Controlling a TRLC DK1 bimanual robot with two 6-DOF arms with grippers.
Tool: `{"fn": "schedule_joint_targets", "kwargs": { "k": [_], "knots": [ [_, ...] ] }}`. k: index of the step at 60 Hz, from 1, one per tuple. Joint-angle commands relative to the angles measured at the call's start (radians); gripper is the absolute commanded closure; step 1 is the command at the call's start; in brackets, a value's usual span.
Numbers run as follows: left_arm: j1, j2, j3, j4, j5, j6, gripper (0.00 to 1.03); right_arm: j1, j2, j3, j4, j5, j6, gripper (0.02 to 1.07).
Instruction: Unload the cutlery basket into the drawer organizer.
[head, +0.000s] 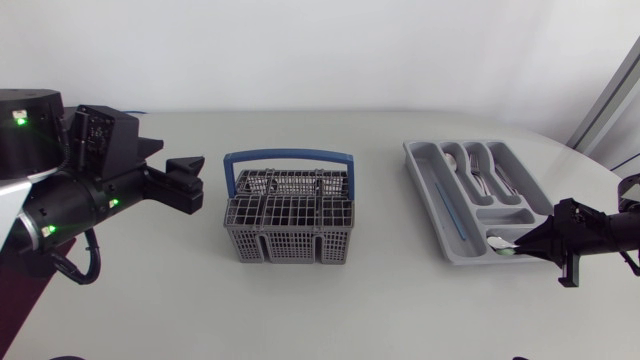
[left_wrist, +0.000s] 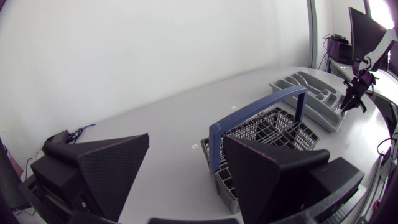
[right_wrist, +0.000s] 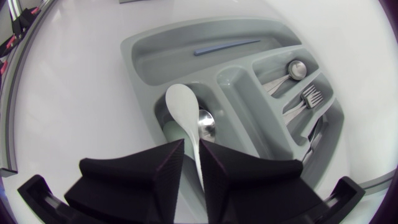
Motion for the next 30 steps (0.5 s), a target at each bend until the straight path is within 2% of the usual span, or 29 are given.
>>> {"fn": "schedule_joint_targets", "kwargs": {
  "k": [1, 4, 9, 26, 30],
  "knots": [
    [-0.004, -0.013, -0.003, -0.002, -0.001, 0.002, 0.04, -0.006, 0.009, 0.006, 0.003, 0.002, -0.037, 0.54],
    [-0.004, -0.013, -0.003, -0.002, -0.001, 0.002, 0.04, -0.006, 0.012, 0.007, 0.005, 0.005, -0.038, 0.45],
    [-0.005, -0.013, -0.003, -0.002, -0.001, 0.002, 0.04, 0.000, 0.021, 0.012, 0.008, 0.016, -0.038, 0.40],
    [-0.005, -0.013, -0.003, -0.002, -0.001, 0.002, 0.04, 0.039, 0.058, 0.026, 0.029, 0.065, -0.034, 0.41],
    [-0.005, -0.013, -0.003, -0.002, -0.001, 0.002, 0.04, 0.049, 0.062, 0.027, 0.031, 0.071, -0.035, 0.48]
  ]
}}
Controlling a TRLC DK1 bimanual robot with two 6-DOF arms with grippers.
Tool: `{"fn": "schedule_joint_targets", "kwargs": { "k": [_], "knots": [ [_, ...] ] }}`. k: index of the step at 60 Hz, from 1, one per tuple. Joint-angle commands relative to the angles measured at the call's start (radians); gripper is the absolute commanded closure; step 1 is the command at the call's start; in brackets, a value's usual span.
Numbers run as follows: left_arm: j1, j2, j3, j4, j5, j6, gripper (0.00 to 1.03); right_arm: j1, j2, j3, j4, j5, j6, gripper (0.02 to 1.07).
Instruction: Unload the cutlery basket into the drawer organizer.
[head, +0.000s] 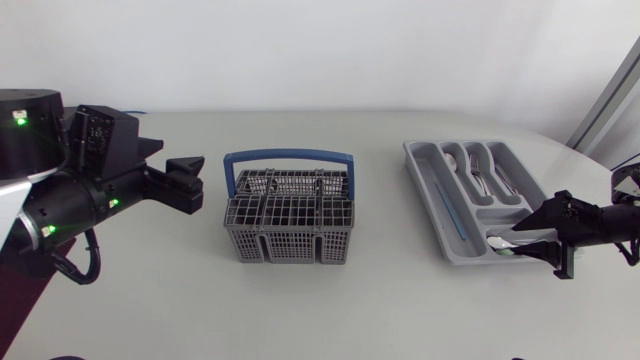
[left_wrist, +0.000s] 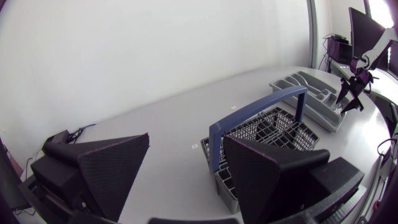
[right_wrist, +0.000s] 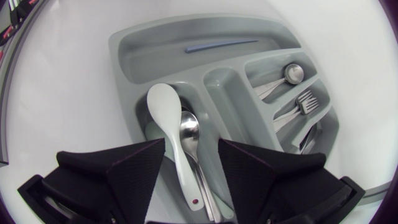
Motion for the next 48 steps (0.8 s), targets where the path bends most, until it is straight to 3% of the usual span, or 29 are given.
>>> {"fn": "schedule_joint_targets", "kwargs": {
  "k": [1, 11, 20, 48],
  "knots": [
    [-0.005, -0.013, -0.003, -0.002, -0.001, 0.002, 0.04, 0.014, 0.041, -0.003, -0.009, 0.033, -0.032, 0.50],
    [-0.004, -0.012, -0.003, -0.002, -0.001, 0.002, 0.04, 0.030, 0.061, 0.003, -0.008, 0.056, -0.033, 0.70],
    [-0.002, -0.007, -0.003, 0.003, -0.001, 0.003, 0.04, 0.040, 0.064, 0.003, -0.012, 0.076, -0.052, 0.97],
    [0.001, -0.007, -0.009, 0.009, -0.001, 0.003, 0.04, 0.050, 0.012, 0.024, -0.055, 0.118, -0.099, 1.01]
  ]
}}
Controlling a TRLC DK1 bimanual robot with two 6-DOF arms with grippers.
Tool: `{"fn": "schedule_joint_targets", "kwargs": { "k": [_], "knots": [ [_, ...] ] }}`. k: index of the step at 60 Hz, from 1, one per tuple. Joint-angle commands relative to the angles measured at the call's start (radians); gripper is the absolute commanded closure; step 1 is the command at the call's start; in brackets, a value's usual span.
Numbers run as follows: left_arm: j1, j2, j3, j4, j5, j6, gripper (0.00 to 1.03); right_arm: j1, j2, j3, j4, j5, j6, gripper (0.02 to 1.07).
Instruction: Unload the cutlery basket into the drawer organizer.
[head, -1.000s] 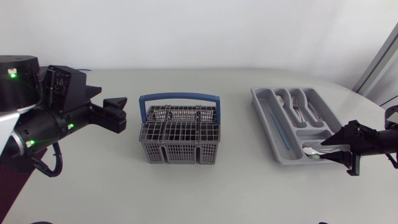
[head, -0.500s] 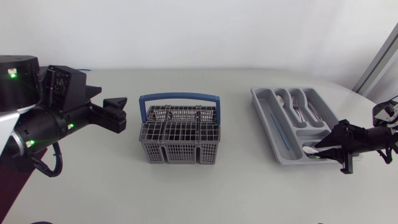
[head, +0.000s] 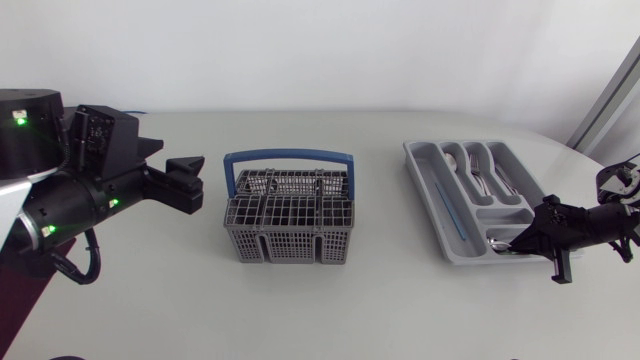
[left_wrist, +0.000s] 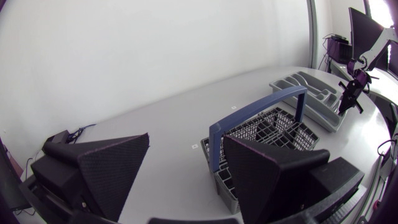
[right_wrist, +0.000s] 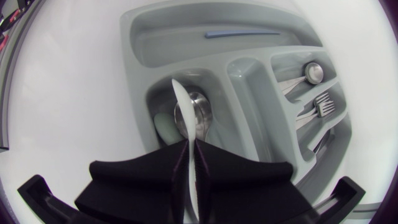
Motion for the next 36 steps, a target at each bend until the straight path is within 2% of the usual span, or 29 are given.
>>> {"fn": "schedule_joint_targets", "kwargs": {
  "k": [1, 36],
  "knots": [
    [0.000, -0.006, -0.009, 0.008, -0.001, 0.003, 0.04, 0.006, -0.015, 0.014, -0.033, 0.014, -0.049, 1.01],
    [-0.003, -0.003, 0.000, 0.007, -0.001, 0.003, 0.04, -0.023, -0.058, 0.056, -0.025, 0.043, -0.109, 1.01]
  ]
}}
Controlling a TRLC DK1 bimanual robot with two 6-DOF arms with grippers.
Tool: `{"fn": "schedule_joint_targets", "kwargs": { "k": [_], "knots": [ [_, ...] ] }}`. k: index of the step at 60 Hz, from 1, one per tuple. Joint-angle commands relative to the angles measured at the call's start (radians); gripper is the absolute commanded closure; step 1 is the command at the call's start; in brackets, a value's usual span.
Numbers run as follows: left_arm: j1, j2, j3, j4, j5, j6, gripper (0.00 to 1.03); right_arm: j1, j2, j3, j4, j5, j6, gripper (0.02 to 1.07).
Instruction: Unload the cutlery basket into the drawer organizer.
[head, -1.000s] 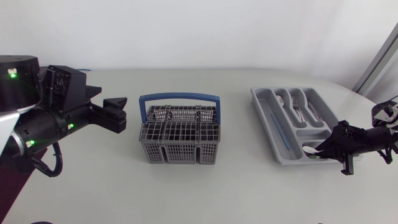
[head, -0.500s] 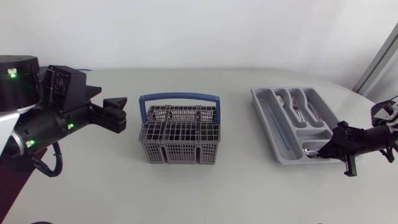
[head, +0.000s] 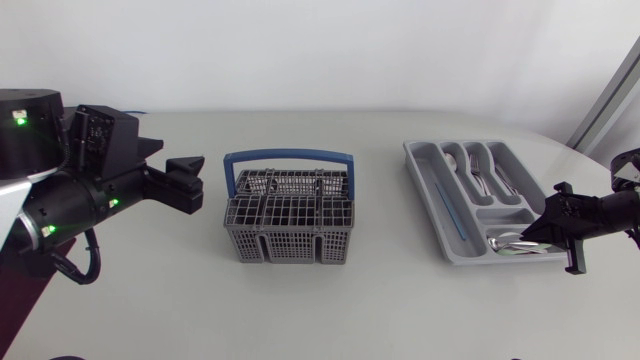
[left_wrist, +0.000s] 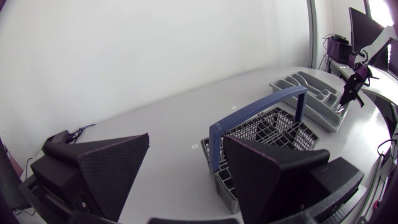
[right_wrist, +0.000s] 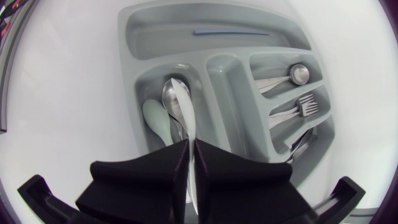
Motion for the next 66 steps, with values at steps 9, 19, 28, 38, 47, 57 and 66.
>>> {"fn": "schedule_joint_targets", "kwargs": {
  "k": [9, 19, 28, 38, 47, 57, 66],
  "knots": [
    [-0.002, -0.003, -0.002, 0.007, -0.001, 0.003, 0.04, 0.000, -0.008, -0.036, 0.090, 0.044, -0.058, 1.01],
    [-0.002, 0.000, 0.004, 0.007, -0.001, 0.003, 0.04, 0.017, -0.007, -0.122, 0.191, 0.073, -0.084, 0.98],
    [-0.007, 0.007, 0.015, 0.005, -0.001, 0.003, 0.04, 0.016, -0.019, -0.137, 0.196, 0.069, -0.086, 0.58],
    [-0.010, 0.008, 0.023, -0.004, -0.001, 0.003, 0.04, -0.001, -0.080, -0.115, 0.168, 0.040, -0.064, 0.15],
    [-0.007, -0.010, 0.030, -0.029, -0.001, 0.008, 0.04, -0.012, -0.188, -0.092, 0.085, -0.026, -0.032, 0.11],
    [0.001, -0.033, 0.018, -0.047, -0.001, 0.013, 0.04, 0.006, -0.275, -0.077, -0.010, -0.095, 0.057, 0.08],
    [0.036, -0.049, 0.007, -0.062, -0.001, 0.022, 0.04, 0.051, -0.346, -0.095, -0.061, -0.154, 0.158, 0.08]
  ]
}}
